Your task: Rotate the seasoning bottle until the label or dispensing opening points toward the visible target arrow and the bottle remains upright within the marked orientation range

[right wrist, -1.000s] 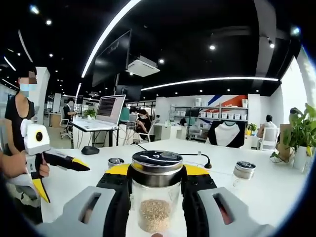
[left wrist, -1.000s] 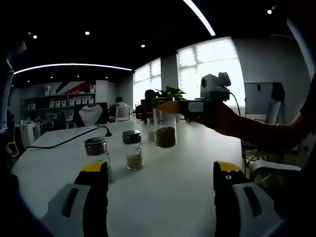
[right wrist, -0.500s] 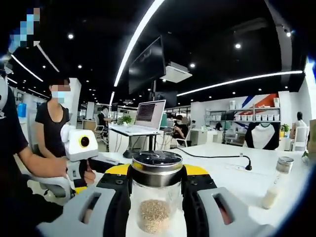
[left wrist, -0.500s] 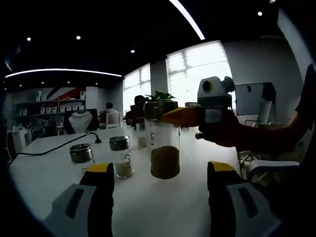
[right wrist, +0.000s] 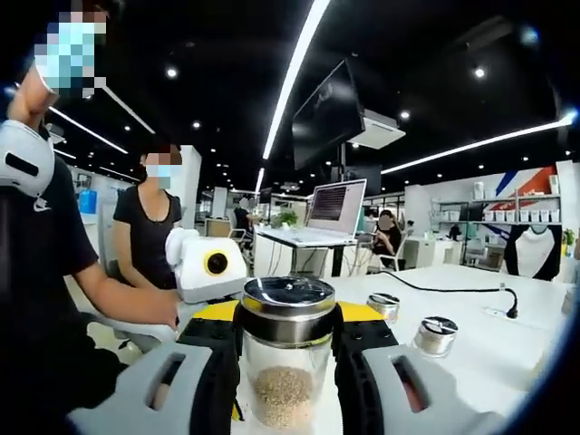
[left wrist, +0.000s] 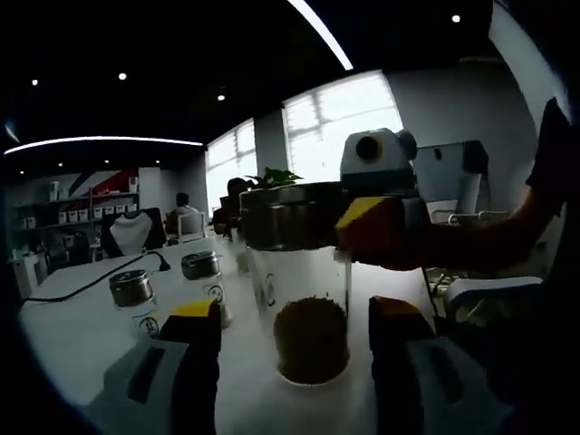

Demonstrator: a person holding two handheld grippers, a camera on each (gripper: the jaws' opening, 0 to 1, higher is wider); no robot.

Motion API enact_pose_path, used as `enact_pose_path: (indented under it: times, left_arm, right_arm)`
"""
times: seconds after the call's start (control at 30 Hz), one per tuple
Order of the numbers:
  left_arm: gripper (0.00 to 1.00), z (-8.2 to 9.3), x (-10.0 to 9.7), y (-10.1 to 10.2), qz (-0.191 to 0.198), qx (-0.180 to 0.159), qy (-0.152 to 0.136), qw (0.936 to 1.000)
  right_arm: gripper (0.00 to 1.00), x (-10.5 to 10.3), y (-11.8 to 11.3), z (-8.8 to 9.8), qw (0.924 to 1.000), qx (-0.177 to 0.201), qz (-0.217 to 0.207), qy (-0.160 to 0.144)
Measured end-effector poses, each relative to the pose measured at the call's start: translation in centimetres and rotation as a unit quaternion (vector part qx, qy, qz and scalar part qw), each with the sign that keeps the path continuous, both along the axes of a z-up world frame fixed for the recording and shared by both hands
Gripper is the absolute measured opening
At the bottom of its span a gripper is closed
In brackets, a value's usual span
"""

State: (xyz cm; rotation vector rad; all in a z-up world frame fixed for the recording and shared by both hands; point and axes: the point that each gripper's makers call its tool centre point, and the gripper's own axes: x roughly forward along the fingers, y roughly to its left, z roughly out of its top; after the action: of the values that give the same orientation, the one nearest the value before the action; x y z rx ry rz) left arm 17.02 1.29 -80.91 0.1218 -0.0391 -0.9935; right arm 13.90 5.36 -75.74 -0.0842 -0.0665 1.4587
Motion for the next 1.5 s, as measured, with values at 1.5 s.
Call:
enact_pose_path:
  times: [1.5]
  left_arm:
    - [0.45,1.2,-0.1,1.4,-0.001,-0.044,0.01,0.999]
  right_arm:
    - [0.35,0.1,0.8,1.5,0.9981,0.041,-0.043,-0.015]
